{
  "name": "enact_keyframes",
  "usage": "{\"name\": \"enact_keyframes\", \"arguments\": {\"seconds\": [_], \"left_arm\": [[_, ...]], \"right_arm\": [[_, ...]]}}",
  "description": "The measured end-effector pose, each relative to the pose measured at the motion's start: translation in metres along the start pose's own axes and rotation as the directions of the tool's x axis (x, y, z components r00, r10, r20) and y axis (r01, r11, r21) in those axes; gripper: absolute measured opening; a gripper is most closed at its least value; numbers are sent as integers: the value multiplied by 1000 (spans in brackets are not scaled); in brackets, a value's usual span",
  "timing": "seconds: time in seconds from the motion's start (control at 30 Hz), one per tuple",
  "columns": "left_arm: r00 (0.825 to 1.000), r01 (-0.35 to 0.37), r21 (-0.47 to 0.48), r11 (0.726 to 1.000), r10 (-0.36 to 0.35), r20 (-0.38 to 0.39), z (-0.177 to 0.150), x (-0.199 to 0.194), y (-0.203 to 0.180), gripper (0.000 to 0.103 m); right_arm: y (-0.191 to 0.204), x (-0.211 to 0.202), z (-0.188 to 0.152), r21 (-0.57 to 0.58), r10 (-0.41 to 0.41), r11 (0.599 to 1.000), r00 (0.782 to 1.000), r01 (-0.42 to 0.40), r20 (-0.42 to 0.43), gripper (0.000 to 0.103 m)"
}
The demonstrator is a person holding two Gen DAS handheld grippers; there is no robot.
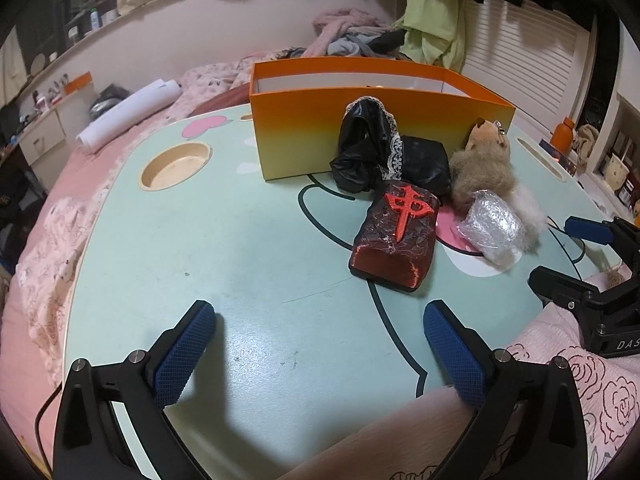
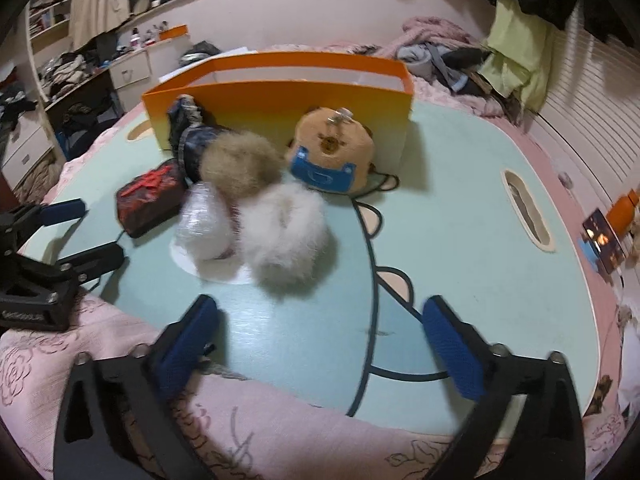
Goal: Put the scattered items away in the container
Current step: 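Reach for and grasp the white fluffy pompom with the right gripper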
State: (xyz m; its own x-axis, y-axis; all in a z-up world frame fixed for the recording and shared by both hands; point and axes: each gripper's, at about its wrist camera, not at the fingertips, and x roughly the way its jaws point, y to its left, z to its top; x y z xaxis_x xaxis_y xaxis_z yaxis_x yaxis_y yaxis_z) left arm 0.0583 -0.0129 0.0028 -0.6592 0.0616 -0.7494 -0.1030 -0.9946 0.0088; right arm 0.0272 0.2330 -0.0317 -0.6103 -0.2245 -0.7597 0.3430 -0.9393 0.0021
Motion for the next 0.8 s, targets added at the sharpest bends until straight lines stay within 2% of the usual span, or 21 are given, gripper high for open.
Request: {"name": "enact_keyframes", "arguments": {"seconds": [0.8], "left_arm": [[1000,0,1,1000,0,0,1,1,1,103]], "right_arm": [[0,0,1,-3,7,1000,1000,-7,17,102]]}}
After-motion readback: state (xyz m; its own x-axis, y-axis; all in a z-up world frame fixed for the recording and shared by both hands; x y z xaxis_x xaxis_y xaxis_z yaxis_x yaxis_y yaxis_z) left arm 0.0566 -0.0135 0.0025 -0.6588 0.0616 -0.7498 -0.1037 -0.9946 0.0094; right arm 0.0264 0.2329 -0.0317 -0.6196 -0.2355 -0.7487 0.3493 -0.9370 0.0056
